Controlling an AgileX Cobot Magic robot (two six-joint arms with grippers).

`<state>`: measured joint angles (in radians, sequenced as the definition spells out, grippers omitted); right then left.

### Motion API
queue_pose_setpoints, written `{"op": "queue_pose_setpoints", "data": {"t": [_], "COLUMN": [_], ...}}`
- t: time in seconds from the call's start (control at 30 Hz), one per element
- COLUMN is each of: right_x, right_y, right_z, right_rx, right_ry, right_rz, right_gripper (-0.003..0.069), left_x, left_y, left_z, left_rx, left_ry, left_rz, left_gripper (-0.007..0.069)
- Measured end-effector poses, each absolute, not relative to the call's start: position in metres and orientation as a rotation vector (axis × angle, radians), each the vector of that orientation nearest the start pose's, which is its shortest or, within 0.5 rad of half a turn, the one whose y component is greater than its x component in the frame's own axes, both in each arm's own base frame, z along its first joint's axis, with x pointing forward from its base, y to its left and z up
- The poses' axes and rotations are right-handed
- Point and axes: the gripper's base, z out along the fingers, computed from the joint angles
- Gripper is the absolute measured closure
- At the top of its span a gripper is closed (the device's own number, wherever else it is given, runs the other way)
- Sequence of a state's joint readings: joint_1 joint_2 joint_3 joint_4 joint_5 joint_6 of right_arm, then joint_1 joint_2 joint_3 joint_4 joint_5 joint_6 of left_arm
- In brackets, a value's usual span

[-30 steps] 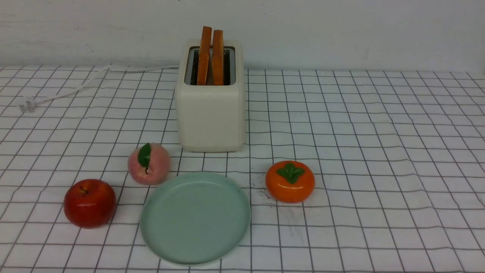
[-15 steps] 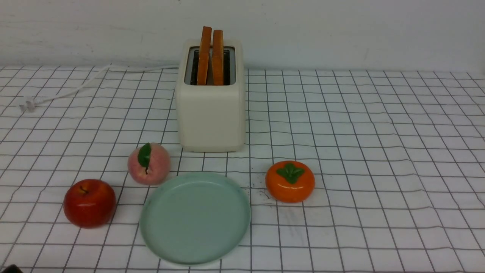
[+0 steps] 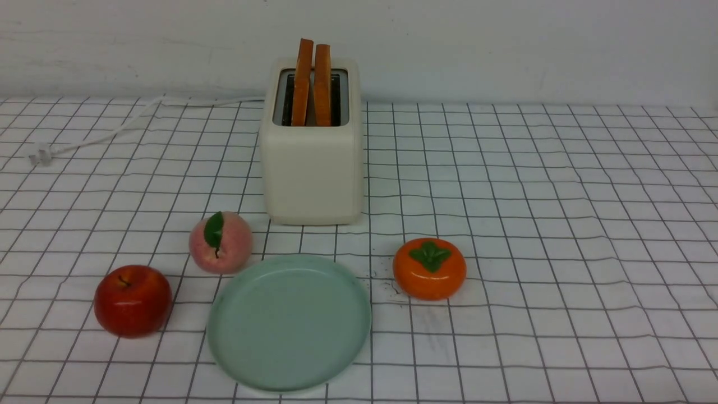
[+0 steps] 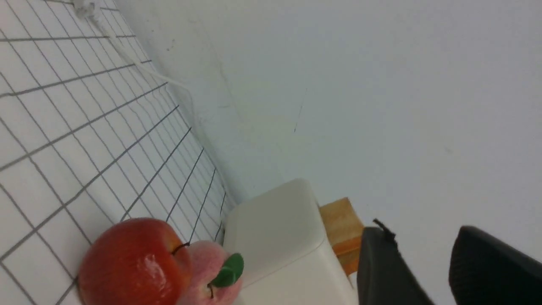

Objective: Take toasted bread from bread machine on white checkered table place on plate.
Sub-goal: 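Reach for a toast slice standing in the toaster with the left gripper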

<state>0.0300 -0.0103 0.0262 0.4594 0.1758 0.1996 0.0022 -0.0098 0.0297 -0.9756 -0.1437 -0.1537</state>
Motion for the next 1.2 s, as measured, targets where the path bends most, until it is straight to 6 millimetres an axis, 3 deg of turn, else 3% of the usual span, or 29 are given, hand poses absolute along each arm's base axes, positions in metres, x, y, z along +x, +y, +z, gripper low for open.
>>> {"op": "queue_pose_setpoints", "data": {"t": [0.13,0.23,0.33,0.37,0.4,0.47,0.6,0.83,0.93,1.0,1.1,1.2], "right_x": [0.056,0.053,0.048,0.049,0.051,0.054,0.071,0.105,0.115,0.126,0.133,0.142], "right_y": [0.007,0.011,0.022,0.022,0.028,0.032,0.044,0.054,0.057,0.061,0.064,0.078], "right_z": [0.199,0.211,0.255,0.254,0.275,0.288,0.32,0.348,0.352,0.357,0.359,0.363], "right_rx": [0.564,0.509,0.25,0.238,0.078,-0.022,-0.269,-0.363,-0.374,-0.386,-0.406,-0.507], "right_ry": [1.527,1.549,1.669,1.679,1.769,1.834,2.049,2.217,2.249,2.284,2.297,2.292], "right_rz": [0.69,0.71,0.663,0.653,0.6,0.574,0.547,0.599,0.619,0.655,0.692,0.794], "right_gripper": [0.0419,0.0419,0.0419,0.0419,0.0419,0.0419,0.0419,0.0419,0.0435,0.0501,0.0575,0.0654], "left_x": [0.055,0.052,0.049,0.05,0.055,0.059,0.084,0.141,0.157,0.174,0.182,0.19], "left_y": [0.005,-0.001,-0.008,-0.009,-0.011,-0.013,-0.019,-0.03,-0.033,-0.042,-0.054,-0.083], "left_z": [0.215,0.231,0.263,0.264,0.278,0.285,0.317,0.353,0.358,0.361,0.362,0.364], "left_rx": [-0.822,-0.71,-0.526,-0.513,-0.452,-0.412,-0.267,-0.084,-0.046,0.044,0.126,0.255], "left_ry": [1.253,1.299,1.369,1.387,1.438,1.475,1.617,1.824,1.86,1.895,1.907,1.891], "left_rz": [-0.846,-0.83,-0.746,-0.734,-0.687,-0.659,-0.58,-0.559,-0.578,-0.602,-0.624,-0.67], "left_gripper": [0.0398,0.0454,0.0596,0.0603,0.0638,0.0638,0.0638,0.0638,0.0638,0.0638,0.0638,0.0638]}}
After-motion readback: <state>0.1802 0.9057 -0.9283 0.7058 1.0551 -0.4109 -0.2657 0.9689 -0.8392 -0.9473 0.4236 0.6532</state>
